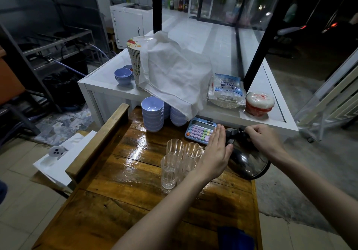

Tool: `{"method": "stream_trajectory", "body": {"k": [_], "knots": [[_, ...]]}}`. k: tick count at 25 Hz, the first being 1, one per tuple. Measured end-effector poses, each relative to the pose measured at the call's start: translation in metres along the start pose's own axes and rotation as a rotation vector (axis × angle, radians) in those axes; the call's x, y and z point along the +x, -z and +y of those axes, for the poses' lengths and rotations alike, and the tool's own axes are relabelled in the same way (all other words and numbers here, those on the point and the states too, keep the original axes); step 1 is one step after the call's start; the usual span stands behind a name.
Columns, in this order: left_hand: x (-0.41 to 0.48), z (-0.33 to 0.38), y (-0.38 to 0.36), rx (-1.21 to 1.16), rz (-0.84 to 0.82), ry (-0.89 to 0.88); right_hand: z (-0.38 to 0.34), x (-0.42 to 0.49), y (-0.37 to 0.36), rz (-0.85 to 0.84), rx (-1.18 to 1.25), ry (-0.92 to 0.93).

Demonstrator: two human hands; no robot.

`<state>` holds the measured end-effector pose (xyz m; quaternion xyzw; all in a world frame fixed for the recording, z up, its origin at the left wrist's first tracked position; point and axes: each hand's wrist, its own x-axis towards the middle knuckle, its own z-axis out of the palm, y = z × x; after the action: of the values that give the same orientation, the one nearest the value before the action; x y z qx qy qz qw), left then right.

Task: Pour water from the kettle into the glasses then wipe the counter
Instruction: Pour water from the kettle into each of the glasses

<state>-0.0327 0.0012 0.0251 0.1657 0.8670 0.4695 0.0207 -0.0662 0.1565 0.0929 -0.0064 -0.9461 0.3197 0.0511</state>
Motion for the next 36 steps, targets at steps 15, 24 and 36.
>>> {"method": "stream_trajectory", "body": {"k": [15,24,36], "knots": [[0.0,-0.001,-0.003,-0.048,0.027,0.026,-0.013,0.001,0.008,-0.011,-0.085,0.079],[0.002,-0.001,-0.002,-0.04,0.035,0.012,-0.016,0.001,0.009,-0.001,-0.086,0.079],[0.005,-0.003,-0.003,-0.034,0.059,-0.001,-0.019,0.003,0.012,0.002,-0.098,0.082]]}}
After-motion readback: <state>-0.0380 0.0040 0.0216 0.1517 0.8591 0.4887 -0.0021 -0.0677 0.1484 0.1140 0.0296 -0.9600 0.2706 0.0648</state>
